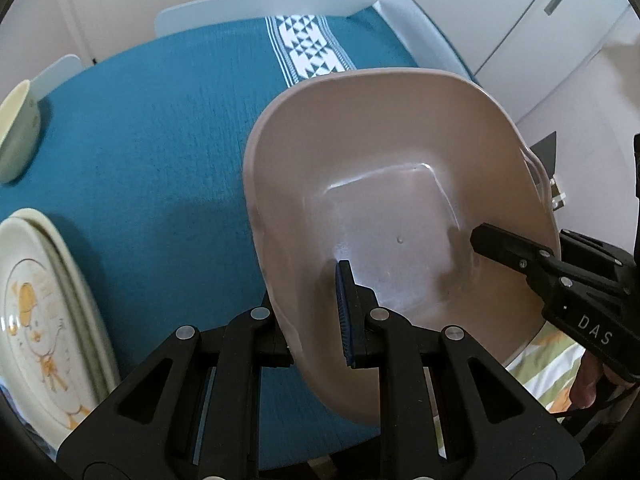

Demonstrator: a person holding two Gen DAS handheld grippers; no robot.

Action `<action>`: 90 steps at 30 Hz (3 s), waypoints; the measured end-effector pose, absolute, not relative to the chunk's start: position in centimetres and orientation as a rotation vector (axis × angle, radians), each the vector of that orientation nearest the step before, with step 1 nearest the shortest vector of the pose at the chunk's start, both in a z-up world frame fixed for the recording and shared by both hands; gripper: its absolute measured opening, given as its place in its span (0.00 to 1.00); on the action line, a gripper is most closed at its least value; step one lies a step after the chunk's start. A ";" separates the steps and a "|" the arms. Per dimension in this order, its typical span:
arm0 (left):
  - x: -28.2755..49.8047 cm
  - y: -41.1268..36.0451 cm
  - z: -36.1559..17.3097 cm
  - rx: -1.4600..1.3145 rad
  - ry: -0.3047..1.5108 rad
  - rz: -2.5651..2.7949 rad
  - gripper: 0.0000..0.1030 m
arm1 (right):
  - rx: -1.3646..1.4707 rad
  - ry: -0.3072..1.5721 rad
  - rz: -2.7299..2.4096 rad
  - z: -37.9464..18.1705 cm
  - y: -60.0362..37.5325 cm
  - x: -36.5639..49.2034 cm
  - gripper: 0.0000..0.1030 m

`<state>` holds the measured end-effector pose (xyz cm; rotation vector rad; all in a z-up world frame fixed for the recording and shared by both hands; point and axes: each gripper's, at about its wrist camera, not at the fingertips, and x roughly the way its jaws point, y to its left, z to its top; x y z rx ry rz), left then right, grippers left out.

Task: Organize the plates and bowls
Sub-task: 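Lift the taupe basin with both grippers and carry it across the cloth, then lower the taupe basin onto the cloth and open both grippers, then grasp the rim of the cream bowl with both grippers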

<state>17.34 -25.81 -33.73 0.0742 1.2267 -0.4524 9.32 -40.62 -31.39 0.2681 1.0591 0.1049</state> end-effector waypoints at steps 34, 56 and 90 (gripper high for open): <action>16.7 -24.2 -27.8 0.151 1.135 -0.369 0.48 | 0.276 1.020 0.043 -28.8 -42.2 8.3 0.14; 18.6 2.8 -13.3 -0.146 0.811 0.050 1.00 | -0.043 0.724 0.467 -13.3 -20.1 16.8 0.99; 35.6 8.5 -32.4 -0.217 1.190 -0.177 0.17 | 0.183 1.248 0.312 -31.7 -8.2 37.2 0.15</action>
